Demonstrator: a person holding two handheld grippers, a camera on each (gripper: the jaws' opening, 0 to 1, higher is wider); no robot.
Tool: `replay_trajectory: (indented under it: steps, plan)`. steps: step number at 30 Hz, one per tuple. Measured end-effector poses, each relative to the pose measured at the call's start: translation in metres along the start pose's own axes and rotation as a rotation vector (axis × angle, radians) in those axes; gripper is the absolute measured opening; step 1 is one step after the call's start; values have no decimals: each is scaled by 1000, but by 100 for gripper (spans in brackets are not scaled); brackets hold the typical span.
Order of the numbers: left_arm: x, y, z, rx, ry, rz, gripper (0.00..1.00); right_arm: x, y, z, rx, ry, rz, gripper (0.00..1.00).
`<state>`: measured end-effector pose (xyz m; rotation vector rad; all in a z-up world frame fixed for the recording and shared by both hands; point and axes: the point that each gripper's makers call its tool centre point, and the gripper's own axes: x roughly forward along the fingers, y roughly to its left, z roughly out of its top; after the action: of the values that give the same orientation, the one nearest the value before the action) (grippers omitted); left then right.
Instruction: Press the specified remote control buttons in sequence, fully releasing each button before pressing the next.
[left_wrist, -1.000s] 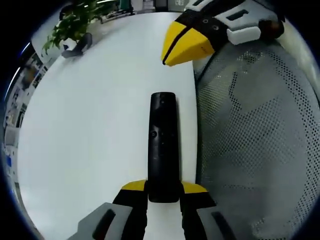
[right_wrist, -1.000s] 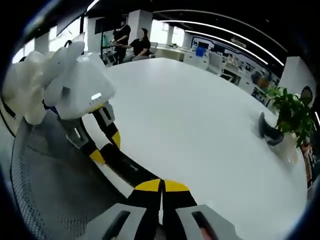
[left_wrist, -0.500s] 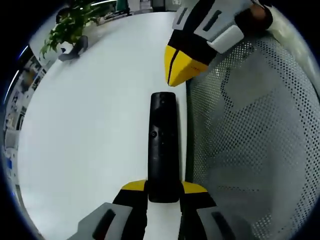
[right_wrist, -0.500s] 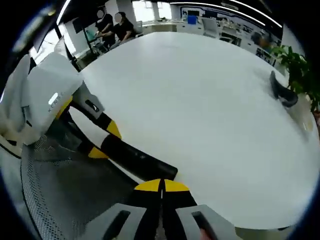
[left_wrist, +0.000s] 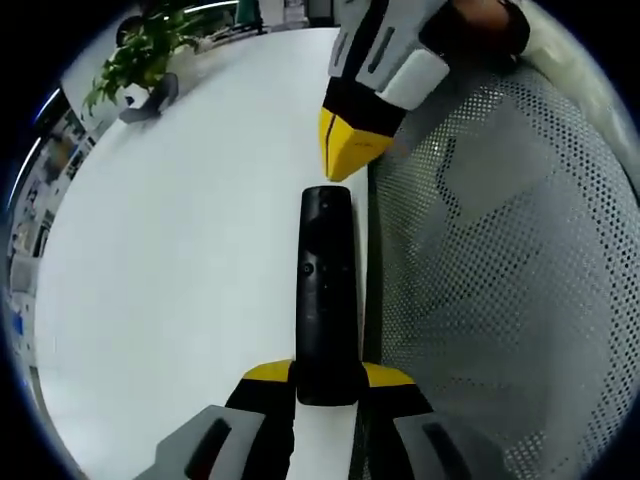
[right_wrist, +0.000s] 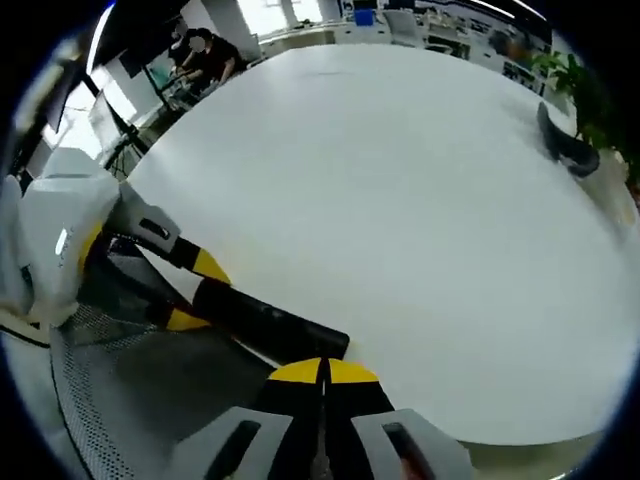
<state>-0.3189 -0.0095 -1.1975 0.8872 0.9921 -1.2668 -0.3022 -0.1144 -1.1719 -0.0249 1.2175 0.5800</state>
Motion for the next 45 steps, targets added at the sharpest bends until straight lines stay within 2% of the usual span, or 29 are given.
replay_trajectory:
  steps: [4, 8, 17, 23, 27, 30, 34, 36, 38, 45]
  plan:
    - [0, 0, 0, 0, -20, -4, 24, 0, 0, 3, 72, 6, 57, 0]
    - [0, 0, 1, 0, -22, -5, 24, 3, -4, 2, 112, 27, 50, 0]
    - [0, -1, 1, -6, -22, 3, 24, 12, 4, 8, 153, 41, 110, 0]
    - [0, 0, 1, -13, -25, 4, 24, 14, -3, 1, 145, 66, 61, 0]
    - [0, 0, 1, -15, -32, 9, 24, 15, -3, 1, 155, 71, 69, 0]
    - [0, 0, 0, -32, -59, 13, 24, 15, -2, 1, 131, 73, 62, 0]
    - [-1, 1, 2, -83, -135, 31, 24, 16, -2, 1, 85, 68, 39, 0]
    - [-1, 1, 2, -86, -175, 46, 24, 16, -3, 0, 87, 66, 38, 0]
    - [-1, 1, 4, -141, -229, 65, 24, 16, -4, 1, 103, 60, 44, 0]
    - [-1, 2, 6, -181, -334, 103, 25, 16, -3, 1, 89, 55, 40, 0]
